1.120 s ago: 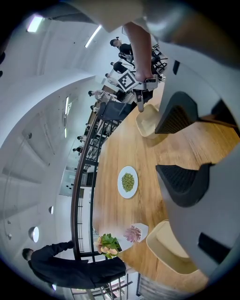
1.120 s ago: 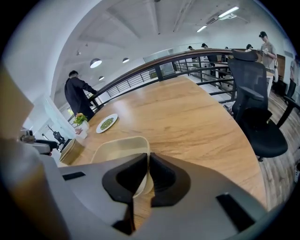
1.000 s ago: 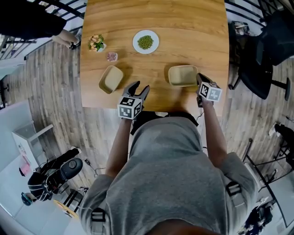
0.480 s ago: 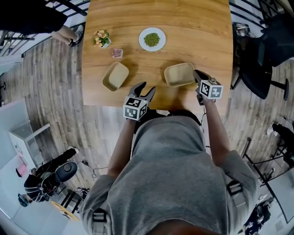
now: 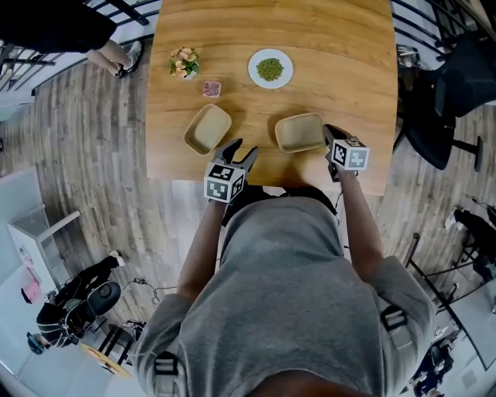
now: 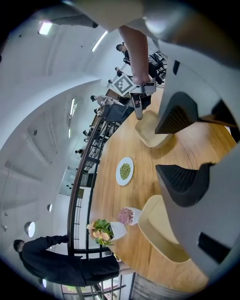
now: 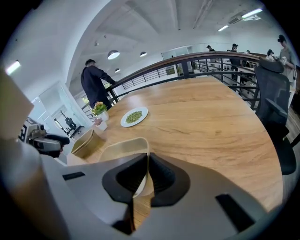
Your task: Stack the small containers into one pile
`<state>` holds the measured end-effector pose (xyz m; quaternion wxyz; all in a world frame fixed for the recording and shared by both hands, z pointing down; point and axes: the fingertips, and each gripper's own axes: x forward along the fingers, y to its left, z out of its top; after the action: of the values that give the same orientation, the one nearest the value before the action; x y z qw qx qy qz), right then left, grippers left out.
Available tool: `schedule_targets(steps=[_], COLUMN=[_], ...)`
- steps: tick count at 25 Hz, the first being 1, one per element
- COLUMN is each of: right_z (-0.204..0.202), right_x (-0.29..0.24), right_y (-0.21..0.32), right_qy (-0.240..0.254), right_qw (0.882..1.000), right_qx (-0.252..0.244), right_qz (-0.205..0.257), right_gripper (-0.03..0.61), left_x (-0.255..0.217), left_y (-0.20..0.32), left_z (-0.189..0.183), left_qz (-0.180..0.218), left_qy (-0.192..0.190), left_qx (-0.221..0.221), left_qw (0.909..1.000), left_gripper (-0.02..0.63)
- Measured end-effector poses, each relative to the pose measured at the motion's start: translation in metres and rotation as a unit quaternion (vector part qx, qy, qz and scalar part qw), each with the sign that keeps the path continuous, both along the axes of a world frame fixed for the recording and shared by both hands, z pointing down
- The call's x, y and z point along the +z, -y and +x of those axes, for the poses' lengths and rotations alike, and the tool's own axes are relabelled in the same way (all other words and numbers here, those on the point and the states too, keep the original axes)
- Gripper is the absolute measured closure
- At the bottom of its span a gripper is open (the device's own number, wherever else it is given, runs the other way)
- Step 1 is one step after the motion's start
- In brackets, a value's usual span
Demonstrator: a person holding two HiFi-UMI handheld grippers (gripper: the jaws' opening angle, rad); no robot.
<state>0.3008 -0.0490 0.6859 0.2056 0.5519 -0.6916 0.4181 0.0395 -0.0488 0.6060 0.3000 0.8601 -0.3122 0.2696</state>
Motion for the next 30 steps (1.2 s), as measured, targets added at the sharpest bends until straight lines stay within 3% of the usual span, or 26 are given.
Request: schedule_targets(steps=[12,15,30], right_z=[-0.033,-0.038,-0.12], right_x=[0.035,0.038,-0.008], right_y=[0.001,0.003,0.045], right_qy=[-0.046,-0.047,0.021], right_qw=[0.998,0.998,0.995], right_qx=[-0.028,-0.027,-0.093], right_qz=[-0.036,-0.041,-0.005], right_gripper=[0.518,0.551,0.555], left_x=[0.006,0.008,0.004], left_y=[0.0,0.0,0.005], left_z=[-0.044,-0.053,-0.115], left_qz=[-0.008,-0.009,0.005], left_qy=[0.009,0.009,-0.004], left_qx=[-0.023,-0.03,-0.069], left_qw=[0.9997,0.9995,0.9976], left_gripper=[0.394,0.394,0.394])
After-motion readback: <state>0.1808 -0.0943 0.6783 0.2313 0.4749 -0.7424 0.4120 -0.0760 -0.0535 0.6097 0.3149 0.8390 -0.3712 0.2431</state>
